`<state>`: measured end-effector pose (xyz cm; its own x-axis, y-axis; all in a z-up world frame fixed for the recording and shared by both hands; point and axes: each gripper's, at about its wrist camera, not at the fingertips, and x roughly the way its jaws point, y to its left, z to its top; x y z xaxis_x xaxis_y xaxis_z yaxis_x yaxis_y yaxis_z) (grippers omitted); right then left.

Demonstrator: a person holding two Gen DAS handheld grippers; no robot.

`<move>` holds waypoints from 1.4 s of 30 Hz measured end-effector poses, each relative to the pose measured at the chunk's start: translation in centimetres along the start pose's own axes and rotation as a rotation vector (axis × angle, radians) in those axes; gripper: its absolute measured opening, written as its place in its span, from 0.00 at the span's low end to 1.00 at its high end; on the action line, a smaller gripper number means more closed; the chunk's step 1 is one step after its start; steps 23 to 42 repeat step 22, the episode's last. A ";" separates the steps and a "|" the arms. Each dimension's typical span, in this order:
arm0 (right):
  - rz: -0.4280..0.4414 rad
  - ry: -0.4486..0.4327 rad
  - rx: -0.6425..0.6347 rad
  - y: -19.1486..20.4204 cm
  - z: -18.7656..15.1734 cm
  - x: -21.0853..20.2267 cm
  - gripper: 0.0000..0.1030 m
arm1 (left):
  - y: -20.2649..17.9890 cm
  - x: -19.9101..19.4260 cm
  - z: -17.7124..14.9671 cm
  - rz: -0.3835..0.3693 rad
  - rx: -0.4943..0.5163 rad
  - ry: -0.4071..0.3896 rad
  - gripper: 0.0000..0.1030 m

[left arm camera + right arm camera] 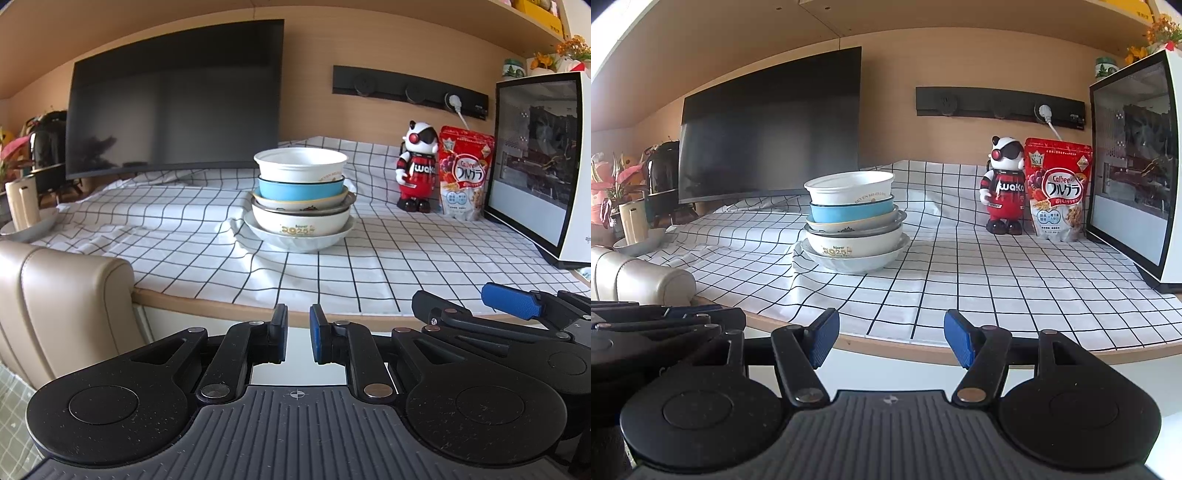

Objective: Organize plates and bowls

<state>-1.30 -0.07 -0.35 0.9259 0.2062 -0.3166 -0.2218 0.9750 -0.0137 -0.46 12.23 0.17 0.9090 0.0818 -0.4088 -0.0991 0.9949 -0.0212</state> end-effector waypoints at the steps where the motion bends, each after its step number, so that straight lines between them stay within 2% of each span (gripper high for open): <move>1: 0.000 -0.001 0.000 0.0 0.0 0.0 0.62 | 0.0 0.0 0.0 0.001 -0.001 0.000 0.15; 42: 0.010 0.005 -0.009 0.6 -0.1 0.0 0.63 | 0.2 0.0 -0.2 0.002 -0.010 0.028 0.15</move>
